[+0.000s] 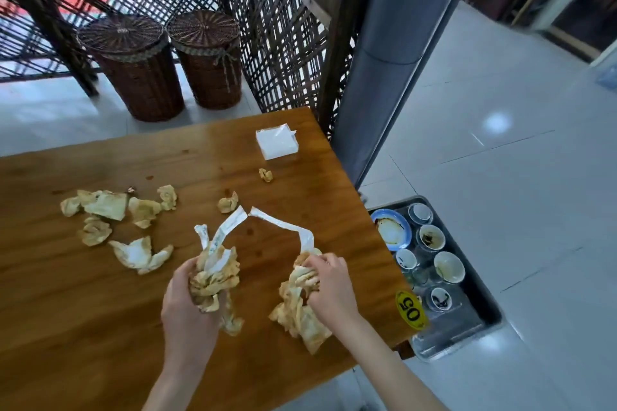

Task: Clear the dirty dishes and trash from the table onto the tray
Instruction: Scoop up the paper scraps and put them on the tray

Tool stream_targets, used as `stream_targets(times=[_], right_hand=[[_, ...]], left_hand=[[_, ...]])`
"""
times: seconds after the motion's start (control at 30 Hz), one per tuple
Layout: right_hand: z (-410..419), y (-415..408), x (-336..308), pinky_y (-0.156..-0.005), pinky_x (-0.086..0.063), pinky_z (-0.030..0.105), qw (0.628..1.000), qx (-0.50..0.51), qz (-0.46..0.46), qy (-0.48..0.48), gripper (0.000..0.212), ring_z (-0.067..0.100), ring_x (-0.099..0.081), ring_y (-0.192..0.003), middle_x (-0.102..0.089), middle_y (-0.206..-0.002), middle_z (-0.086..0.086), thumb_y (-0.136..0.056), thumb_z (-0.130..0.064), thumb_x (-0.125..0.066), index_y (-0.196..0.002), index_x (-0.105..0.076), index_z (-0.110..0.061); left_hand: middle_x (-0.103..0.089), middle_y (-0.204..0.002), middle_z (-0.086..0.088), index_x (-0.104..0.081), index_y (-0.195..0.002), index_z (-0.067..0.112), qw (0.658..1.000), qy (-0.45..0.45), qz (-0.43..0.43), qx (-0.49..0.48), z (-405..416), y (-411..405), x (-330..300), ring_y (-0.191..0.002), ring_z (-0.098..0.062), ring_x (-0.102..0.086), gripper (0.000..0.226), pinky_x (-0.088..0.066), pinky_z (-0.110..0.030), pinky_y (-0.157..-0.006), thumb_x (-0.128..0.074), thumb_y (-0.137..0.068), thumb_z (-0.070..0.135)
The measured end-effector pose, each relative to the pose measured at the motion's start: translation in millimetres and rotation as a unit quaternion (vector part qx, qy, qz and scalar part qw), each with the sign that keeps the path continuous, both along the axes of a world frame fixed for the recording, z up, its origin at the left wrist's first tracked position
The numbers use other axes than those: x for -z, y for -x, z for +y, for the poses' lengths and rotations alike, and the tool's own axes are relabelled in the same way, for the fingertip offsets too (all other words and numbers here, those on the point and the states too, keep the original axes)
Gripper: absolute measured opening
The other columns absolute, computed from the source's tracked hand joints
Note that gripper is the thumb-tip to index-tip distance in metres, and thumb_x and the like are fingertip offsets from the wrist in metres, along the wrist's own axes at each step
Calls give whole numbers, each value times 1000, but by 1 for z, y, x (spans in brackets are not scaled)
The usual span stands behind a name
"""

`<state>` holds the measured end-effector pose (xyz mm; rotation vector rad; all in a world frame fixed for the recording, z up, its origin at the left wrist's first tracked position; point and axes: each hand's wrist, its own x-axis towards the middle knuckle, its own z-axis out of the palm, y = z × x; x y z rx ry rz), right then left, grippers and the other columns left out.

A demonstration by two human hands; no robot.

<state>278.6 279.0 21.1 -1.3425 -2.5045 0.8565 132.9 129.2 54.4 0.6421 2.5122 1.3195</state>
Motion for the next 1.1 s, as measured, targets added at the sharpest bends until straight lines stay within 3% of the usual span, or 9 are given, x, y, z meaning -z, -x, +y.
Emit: stream_targets(times=[0.17, 0.27, 0.33, 0.43, 0.73, 0.87, 1.1], right_hand=[[44, -59, -20, -79, -42, 18, 997, -62, 24, -31, 55, 11, -40, -98, -50, -101, -6, -66, 11, -50, -105, -59, -27], [71, -98, -29, -81, -39, 18, 996, -79, 22, -46, 52, 12, -39, -100, -50, -103, -4, -68, 10, -52, -105, -60, -26], [89, -123, -35, -81, -36, 15, 995, -78, 27, -51, 50, 12, -39, -100, -50, -104, -3, -70, 10, -54, -105, -61, -25], [113, -156, -44, -78, -31, 13, 996, -61, 43, -58, 48, 12, -39, -97, -51, -101, -1, -69, 10, -56, -103, -63, -23], [152, -240, -44, -77, -39, 18, 997, 53, 32, -49, 40, 14, -43, -93, -48, -98, -4, -69, 9, -64, -100, -64, -16], [161, -272, -36, -69, -32, 9, 993, 101, 36, -56, 36, 10, -40, -86, -52, -95, -3, -69, 10, -64, -96, -65, -15], [178, -316, -9, -64, -27, 9, 990, 133, 6, -53, 39, 17, -41, -84, -51, -92, -4, -64, 12, -61, -92, -67, -15]], left_hand=[[-58, -114, -3, -50, -125, 19, 998, -29, -1, -47, 37, -61, -6, -104, -22, -53, 61, -46, -40, -86, -76, -73, 3], [-58, -117, -4, -49, -125, 20, 998, -36, -6, -57, 63, -97, -10, -109, -26, -53, 61, -46, -48, -92, -77, -73, 5], [-59, -116, -2, -49, -124, 22, 997, -47, -9, -54, 83, -120, -13, -109, -24, -53, 60, -47, -46, -91, -77, -73, 7], [-58, -117, 3, -49, -125, 23, 998, -61, -13, -29, 114, -150, -17, -109, -18, -54, 60, -49, -38, -89, -77, -74, 7], [-55, -110, 8, -50, -125, 19, 993, -49, 7, 103, 190, -208, -23, -101, -11, -52, 60, -43, -19, -81, -76, -74, 3], [-58, -110, 6, -51, -124, 16, 984, -68, -7, 166, 216, -231, -26, -104, -16, -55, 58, -49, -34, -88, -76, -73, 2], [-60, -109, 3, -53, -123, 13, 975, -62, -31, 212, 244, -279, -9, -101, -16, -57, 57, -51, -33, -88, -78, -72, 5]])
